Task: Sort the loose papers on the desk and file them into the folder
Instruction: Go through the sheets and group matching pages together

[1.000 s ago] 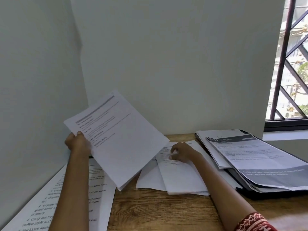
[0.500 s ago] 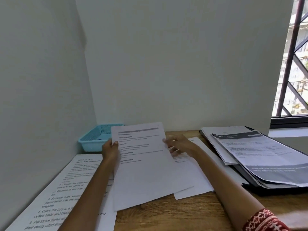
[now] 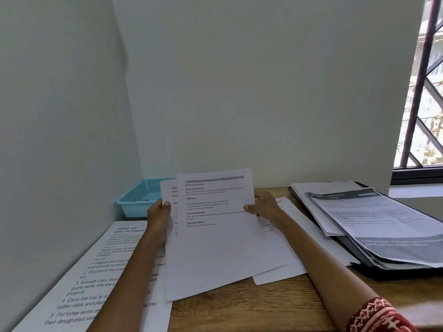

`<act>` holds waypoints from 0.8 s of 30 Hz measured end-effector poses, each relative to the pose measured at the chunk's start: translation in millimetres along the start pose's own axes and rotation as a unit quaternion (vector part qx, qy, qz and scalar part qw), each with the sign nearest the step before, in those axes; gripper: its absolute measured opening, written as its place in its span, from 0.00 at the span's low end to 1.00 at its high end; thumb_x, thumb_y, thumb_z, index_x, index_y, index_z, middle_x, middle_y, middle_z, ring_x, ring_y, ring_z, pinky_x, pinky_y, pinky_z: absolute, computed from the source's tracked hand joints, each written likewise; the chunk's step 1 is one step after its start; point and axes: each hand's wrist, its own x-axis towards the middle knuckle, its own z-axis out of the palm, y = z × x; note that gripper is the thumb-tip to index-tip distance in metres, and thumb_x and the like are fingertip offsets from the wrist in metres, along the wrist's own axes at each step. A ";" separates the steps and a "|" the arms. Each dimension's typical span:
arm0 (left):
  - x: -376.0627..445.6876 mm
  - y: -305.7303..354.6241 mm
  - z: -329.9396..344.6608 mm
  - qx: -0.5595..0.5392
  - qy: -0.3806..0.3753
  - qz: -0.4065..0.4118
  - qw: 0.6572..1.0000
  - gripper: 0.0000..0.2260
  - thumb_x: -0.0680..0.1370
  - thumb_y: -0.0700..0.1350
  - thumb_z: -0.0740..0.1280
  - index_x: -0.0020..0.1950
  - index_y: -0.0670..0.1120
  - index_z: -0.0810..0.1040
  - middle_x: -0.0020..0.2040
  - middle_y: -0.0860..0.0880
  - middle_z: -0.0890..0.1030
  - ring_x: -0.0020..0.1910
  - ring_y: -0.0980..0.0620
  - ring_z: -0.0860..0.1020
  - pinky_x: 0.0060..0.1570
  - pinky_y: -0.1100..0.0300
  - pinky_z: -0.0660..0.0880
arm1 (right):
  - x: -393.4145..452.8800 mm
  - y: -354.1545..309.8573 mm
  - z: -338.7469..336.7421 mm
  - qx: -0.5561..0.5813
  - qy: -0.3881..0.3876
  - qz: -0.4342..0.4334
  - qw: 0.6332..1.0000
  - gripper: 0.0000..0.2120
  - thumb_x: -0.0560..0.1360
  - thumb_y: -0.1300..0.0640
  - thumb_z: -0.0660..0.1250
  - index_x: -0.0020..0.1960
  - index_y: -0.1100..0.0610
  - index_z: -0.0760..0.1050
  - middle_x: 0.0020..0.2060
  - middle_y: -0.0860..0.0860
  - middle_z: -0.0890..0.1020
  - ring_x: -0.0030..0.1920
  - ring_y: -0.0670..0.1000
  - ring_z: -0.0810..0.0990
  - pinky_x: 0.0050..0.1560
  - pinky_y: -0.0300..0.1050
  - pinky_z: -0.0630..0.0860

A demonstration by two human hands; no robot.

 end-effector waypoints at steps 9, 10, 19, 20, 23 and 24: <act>21.2 5.5 -37.2 0.024 0.072 0.045 0.996 0.14 0.82 0.38 0.55 0.66 0.39 0.72 0.63 0.41 0.75 0.63 0.42 0.73 0.63 0.52 0.69 | -2.9 9.2 -31.7 -0.484 0.063 0.055 0.871 0.17 0.76 0.64 0.60 0.64 0.56 0.72 0.59 0.51 0.79 0.60 0.52 0.77 0.55 0.43 0.72; 23.1 5.5 -40.1 0.022 0.076 0.043 0.996 0.14 0.82 0.37 0.55 0.66 0.39 0.71 0.63 0.41 0.75 0.63 0.42 0.73 0.63 0.53 0.69 | -3.2 9.8 -33.3 -0.509 0.080 0.067 0.854 0.17 0.76 0.64 0.61 0.64 0.56 0.72 0.59 0.51 0.79 0.60 0.51 0.77 0.54 0.42 0.73; 29.8 7.1 -46.7 0.022 0.087 0.066 0.994 0.14 0.82 0.37 0.55 0.66 0.37 0.72 0.64 0.40 0.74 0.63 0.42 0.73 0.62 0.55 0.68 | -2.1 1.5 -18.9 -0.452 0.138 -0.009 0.881 0.19 0.76 0.60 0.65 0.66 0.59 0.66 0.59 0.56 0.75 0.62 0.56 0.72 0.54 0.46 0.72; 30.2 7.5 -46.8 0.022 0.084 0.068 0.994 0.14 0.82 0.37 0.55 0.66 0.37 0.72 0.64 0.40 0.74 0.63 0.41 0.73 0.62 0.55 0.68 | -2.2 -1.6 -11.4 -0.373 0.128 -0.032 0.919 0.19 0.76 0.57 0.66 0.65 0.59 0.69 0.58 0.55 0.76 0.61 0.55 0.74 0.54 0.45 0.72; 30.2 9.4 -46.1 0.032 0.074 0.076 0.994 0.14 0.82 0.37 0.55 0.66 0.38 0.72 0.64 0.40 0.75 0.63 0.41 0.73 0.62 0.54 0.69 | -9.8 -16.2 19.3 -0.144 0.037 -0.060 0.987 0.20 0.73 0.50 0.71 0.60 0.60 0.75 0.53 0.52 0.80 0.55 0.50 0.78 0.52 0.41 0.71; 29.6 10.0 -45.7 0.034 0.068 0.079 0.994 0.14 0.82 0.37 0.55 0.66 0.38 0.72 0.64 0.40 0.75 0.62 0.41 0.74 0.61 0.54 0.69 | -13.7 -19.8 30.3 -0.104 0.000 -0.057 0.993 0.20 0.72 0.50 0.72 0.59 0.59 0.77 0.50 0.50 0.80 0.51 0.48 0.79 0.50 0.39 0.72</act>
